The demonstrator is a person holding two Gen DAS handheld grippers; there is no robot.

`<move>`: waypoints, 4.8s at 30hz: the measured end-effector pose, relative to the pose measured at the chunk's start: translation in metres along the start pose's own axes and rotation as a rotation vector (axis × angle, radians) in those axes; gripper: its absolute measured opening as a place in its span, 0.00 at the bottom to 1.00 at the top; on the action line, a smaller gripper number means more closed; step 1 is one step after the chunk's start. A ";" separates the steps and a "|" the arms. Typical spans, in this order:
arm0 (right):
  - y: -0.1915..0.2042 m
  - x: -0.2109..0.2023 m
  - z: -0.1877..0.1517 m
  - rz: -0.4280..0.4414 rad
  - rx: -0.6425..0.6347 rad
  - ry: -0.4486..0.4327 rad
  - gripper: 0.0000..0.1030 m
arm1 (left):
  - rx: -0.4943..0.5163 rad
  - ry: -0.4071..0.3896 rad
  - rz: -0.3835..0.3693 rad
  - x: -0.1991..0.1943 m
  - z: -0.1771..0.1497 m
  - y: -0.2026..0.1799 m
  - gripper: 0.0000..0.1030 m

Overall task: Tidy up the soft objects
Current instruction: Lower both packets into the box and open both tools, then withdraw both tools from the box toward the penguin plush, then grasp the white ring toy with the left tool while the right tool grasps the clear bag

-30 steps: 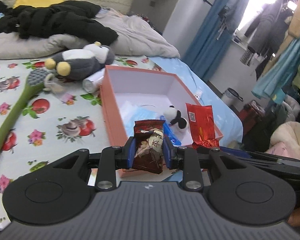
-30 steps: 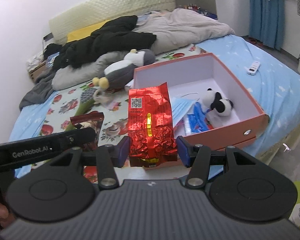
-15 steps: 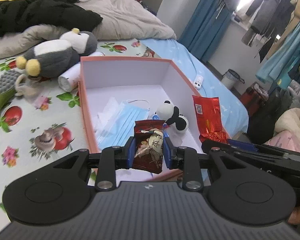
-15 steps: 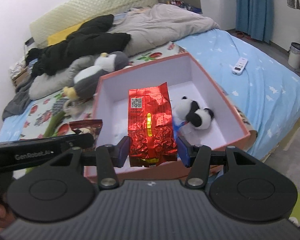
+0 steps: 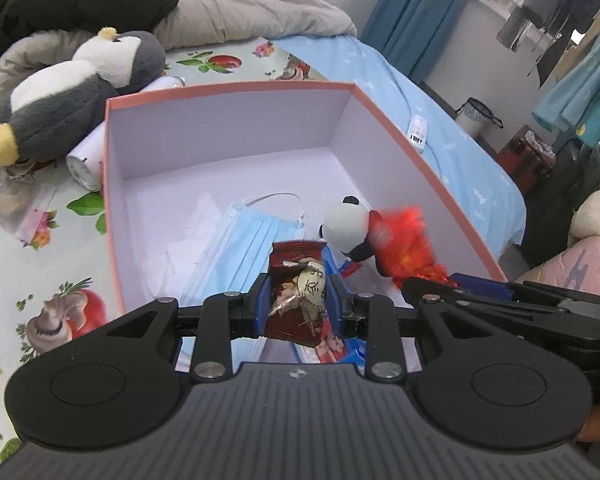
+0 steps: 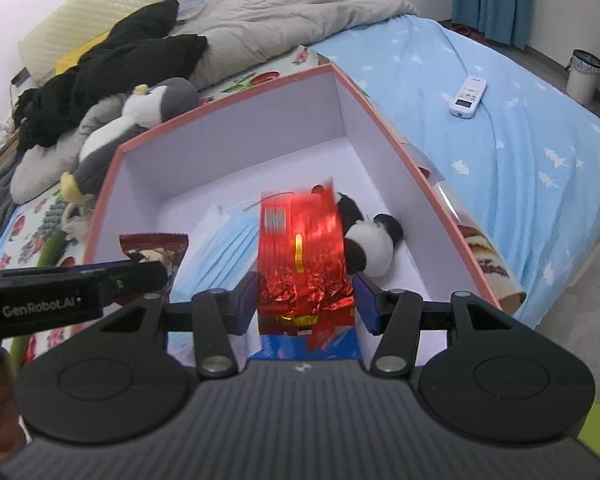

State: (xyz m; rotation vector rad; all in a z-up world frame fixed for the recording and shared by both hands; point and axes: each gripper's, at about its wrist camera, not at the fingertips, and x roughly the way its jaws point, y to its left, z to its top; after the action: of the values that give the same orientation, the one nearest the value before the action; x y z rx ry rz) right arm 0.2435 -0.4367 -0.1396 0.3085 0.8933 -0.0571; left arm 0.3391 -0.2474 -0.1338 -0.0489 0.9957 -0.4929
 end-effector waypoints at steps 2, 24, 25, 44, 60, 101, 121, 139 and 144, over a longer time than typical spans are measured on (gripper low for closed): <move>-0.003 0.008 0.003 -0.012 0.005 0.007 0.56 | 0.006 0.027 -0.012 0.010 0.004 -0.001 0.51; 0.020 -0.061 -0.024 0.045 -0.006 -0.062 0.58 | 0.018 -0.085 -0.010 -0.092 -0.040 -0.011 0.55; 0.022 -0.066 -0.027 0.049 -0.010 -0.066 0.58 | 0.022 -0.093 -0.012 -0.098 -0.044 -0.012 0.55; 0.075 -0.154 -0.098 0.083 -0.079 -0.164 0.58 | -0.005 -0.210 -0.012 -0.211 -0.134 -0.006 0.55; 0.102 -0.167 -0.128 0.132 -0.152 -0.160 0.58 | -0.134 -0.270 0.117 -0.268 -0.190 0.040 0.55; 0.254 -0.028 -0.070 0.254 -0.493 0.029 0.58 | -0.410 -0.272 0.264 -0.210 -0.131 0.244 0.54; 0.308 0.168 -0.003 0.260 -0.562 0.104 0.57 | -0.206 -0.205 0.304 -0.034 0.019 0.356 0.29; 0.338 0.230 -0.001 0.221 -0.704 0.116 0.18 | 0.173 -0.155 0.394 0.034 0.048 0.346 0.29; 0.339 0.227 -0.003 0.197 -0.730 0.121 0.03 | 0.263 -0.143 0.466 0.038 0.045 0.337 0.07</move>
State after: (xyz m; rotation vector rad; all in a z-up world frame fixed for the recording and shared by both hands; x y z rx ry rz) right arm 0.4442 -0.0940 -0.2357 -0.2866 0.9399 0.4669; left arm 0.5190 0.0286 -0.2270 0.3713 0.7633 -0.1846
